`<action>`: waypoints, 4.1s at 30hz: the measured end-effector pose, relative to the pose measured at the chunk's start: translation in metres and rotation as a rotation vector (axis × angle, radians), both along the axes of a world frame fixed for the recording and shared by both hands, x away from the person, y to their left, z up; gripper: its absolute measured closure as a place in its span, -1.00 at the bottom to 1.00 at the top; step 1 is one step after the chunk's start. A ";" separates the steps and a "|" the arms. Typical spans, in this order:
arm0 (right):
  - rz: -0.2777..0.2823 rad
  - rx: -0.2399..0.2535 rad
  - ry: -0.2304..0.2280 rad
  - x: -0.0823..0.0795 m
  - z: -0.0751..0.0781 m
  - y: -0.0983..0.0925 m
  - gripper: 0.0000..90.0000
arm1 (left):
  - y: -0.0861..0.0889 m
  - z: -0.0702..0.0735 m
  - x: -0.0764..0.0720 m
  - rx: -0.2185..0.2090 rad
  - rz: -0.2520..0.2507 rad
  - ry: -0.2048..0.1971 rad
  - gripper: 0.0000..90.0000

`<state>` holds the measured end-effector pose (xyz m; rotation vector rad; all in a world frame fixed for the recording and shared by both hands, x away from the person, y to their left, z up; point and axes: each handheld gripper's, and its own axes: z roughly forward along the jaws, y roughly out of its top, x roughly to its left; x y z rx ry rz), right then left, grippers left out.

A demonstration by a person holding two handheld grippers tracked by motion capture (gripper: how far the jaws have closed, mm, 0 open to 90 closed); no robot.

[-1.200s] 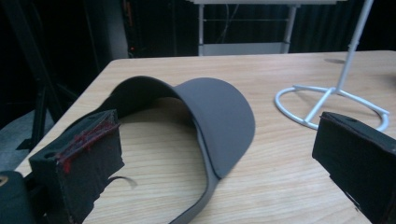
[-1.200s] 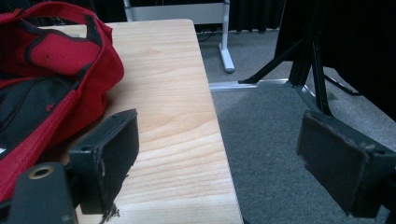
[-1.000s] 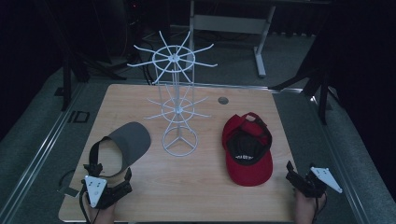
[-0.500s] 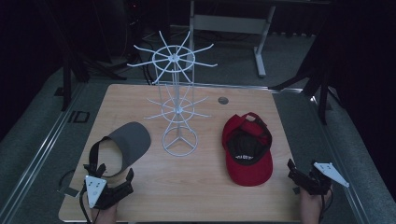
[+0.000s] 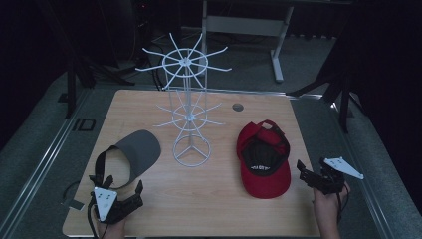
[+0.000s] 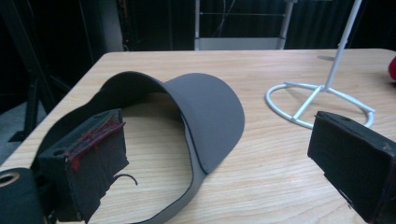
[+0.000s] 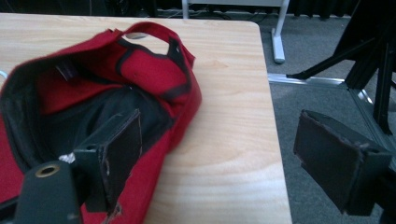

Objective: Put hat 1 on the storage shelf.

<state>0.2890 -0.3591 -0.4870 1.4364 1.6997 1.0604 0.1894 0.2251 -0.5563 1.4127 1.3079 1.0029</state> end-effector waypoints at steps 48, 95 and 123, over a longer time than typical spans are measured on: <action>0.132 -0.007 0.280 0.125 -0.011 0.037 -0.68 | -0.017 0.002 0.002 -0.127 -0.222 0.179 -0.97; 0.249 -0.080 0.249 0.096 -0.003 0.042 0.90 | -0.014 0.001 0.004 -0.142 -0.197 0.207 -0.96; 0.310 0.041 -0.010 0.045 0.087 0.044 0.90 | -0.022 0.006 0.004 -0.050 -0.327 0.246 -0.96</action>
